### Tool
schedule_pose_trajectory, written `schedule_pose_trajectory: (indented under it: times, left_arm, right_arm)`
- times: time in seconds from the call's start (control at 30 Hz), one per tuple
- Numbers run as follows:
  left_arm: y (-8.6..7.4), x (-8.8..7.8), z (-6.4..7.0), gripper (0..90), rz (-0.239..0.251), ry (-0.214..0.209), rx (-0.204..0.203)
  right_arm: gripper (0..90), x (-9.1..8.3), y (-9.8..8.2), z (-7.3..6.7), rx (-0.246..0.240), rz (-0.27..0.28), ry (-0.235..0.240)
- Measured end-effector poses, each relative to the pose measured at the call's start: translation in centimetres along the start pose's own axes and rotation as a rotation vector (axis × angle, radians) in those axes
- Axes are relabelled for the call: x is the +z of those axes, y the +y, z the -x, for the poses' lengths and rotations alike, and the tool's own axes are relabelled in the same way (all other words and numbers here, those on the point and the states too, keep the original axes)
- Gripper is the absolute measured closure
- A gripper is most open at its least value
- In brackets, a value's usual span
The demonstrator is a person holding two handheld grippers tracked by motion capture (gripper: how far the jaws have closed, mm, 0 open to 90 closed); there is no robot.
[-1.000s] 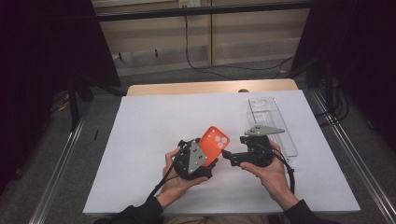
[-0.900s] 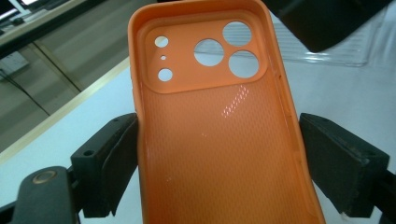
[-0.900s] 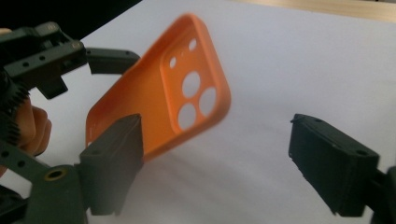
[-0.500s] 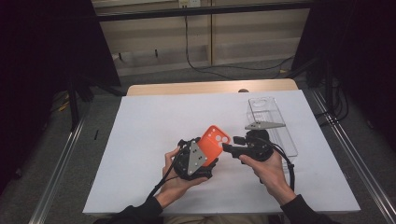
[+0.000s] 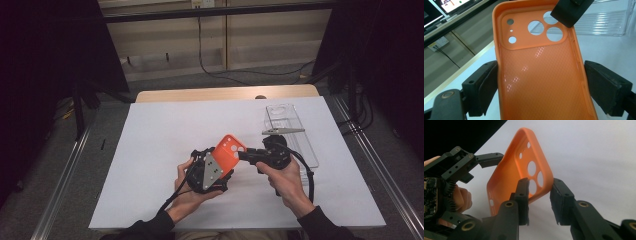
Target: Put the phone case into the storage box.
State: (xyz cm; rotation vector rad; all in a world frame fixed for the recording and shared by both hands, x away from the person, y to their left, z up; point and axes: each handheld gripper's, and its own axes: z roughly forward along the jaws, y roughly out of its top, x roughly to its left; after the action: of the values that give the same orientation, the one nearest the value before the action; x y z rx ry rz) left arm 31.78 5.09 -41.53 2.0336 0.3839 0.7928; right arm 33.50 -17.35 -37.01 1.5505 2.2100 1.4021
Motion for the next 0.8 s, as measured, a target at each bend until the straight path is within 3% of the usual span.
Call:
schedule_pose_trajectory:
  times: [0.6,0.8]
  left_arm:
    - [-0.18,0.27,0.25,14.8,-0.007,0.007,0.018]
    - [-0.57,0.87,0.13,13.6,-0.011,0.01,-0.016]
  right_arm:
    - [75.2,0.21,0.15,0.45,0.097,-0.026,0.001]
    - [80.0,0.04,0.1,0.23,0.109,-0.005,0.019]
